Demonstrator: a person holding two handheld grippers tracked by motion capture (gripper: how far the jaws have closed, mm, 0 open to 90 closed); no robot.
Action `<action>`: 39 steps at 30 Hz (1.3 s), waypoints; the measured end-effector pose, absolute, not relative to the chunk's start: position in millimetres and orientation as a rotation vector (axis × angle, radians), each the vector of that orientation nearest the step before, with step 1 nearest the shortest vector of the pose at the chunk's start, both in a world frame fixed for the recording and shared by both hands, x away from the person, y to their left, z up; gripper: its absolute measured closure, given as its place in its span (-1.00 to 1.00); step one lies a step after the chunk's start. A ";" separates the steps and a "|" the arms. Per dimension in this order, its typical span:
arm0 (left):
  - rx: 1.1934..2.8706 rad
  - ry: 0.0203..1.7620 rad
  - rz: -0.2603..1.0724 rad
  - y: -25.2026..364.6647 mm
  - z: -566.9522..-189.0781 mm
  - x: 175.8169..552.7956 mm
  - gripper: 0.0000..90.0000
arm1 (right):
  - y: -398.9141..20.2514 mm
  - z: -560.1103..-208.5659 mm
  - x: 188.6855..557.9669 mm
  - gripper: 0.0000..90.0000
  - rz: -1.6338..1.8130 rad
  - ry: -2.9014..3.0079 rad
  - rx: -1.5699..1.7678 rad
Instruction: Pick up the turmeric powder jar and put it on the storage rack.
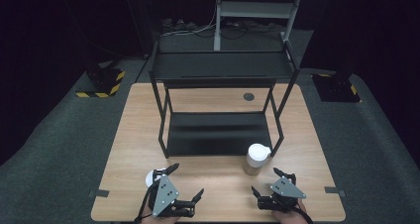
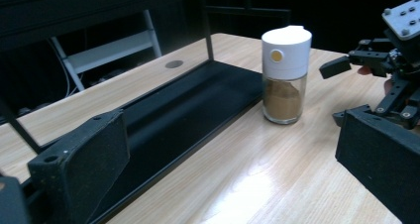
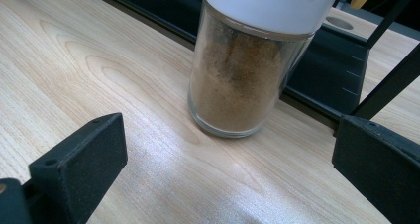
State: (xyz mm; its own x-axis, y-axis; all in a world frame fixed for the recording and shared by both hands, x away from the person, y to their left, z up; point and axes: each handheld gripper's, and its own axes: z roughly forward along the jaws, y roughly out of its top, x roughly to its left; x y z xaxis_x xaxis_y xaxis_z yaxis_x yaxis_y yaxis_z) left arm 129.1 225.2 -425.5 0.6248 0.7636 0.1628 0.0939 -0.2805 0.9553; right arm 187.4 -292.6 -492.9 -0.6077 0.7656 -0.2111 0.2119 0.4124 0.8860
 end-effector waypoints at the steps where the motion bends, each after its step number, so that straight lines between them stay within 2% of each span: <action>1: 1.756 0.699 0.765 225.2 -425.5 129.1 -0.99 | -292.6 -492.9 187.4 -1.00 1.166 2.057 0.826; 20: 1.709 0.801 0.844 263.9 -430.4 116.1 -0.99 | -292.6 -492.6 187.8 -1.00 1.165 2.060 0.826; 39: 1.702 0.864 0.841 280.3 -444.8 109.7 -0.99 | -292.0 -492.3 187.9 -1.00 1.160 2.064 0.822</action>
State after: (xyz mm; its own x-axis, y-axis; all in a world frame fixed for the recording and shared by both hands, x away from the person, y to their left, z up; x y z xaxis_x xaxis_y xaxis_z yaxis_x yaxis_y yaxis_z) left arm 109.7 280.3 -444.8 0.5013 0.8553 0.1308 0.1534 -0.2366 0.9594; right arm 187.9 -292.0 -492.3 -0.6105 0.7624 -0.2145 0.2128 0.4188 0.8828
